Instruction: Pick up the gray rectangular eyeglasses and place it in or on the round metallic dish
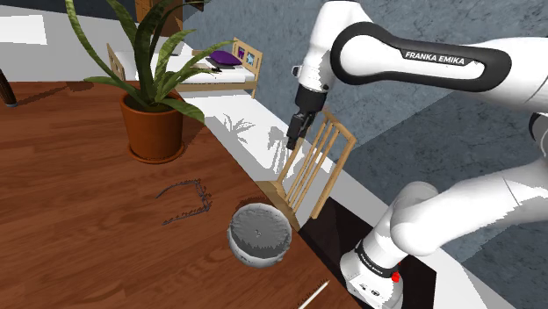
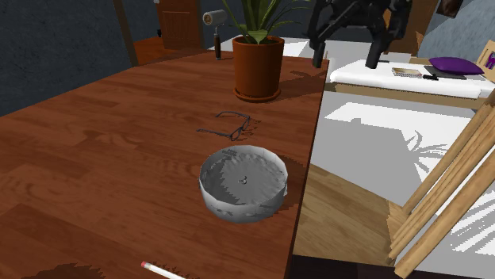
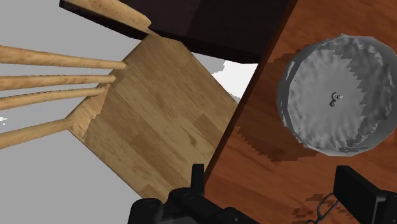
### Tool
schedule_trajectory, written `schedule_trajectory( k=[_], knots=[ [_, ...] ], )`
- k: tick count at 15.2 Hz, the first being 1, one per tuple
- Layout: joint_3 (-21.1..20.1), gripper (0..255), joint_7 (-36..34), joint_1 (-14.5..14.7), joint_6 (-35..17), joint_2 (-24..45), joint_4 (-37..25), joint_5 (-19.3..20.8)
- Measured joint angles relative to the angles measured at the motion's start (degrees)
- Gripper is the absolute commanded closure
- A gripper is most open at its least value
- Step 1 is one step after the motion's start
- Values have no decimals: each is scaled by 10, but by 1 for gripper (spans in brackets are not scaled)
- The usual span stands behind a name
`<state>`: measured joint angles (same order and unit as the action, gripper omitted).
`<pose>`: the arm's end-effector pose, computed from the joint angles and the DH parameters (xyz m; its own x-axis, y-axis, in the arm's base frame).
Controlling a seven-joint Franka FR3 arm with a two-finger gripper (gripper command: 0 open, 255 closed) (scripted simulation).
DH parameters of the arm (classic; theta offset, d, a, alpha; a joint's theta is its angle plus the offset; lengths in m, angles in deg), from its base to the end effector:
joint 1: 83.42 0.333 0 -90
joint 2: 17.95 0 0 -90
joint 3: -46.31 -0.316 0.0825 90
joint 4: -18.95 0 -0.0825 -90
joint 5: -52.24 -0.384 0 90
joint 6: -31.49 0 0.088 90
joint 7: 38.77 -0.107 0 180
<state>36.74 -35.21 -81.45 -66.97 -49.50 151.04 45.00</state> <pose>0.3718 0.0971 0.5427 0.9758 0.2151 -0.0395 0.2135 -0.9761 -0.0395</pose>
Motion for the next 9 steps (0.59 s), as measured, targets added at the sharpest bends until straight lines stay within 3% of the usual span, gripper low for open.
schedule_trajectory(
  k=[9],
  knots=[
    [-64,0,-70,10,-99,181,-73,12]
  ],
)
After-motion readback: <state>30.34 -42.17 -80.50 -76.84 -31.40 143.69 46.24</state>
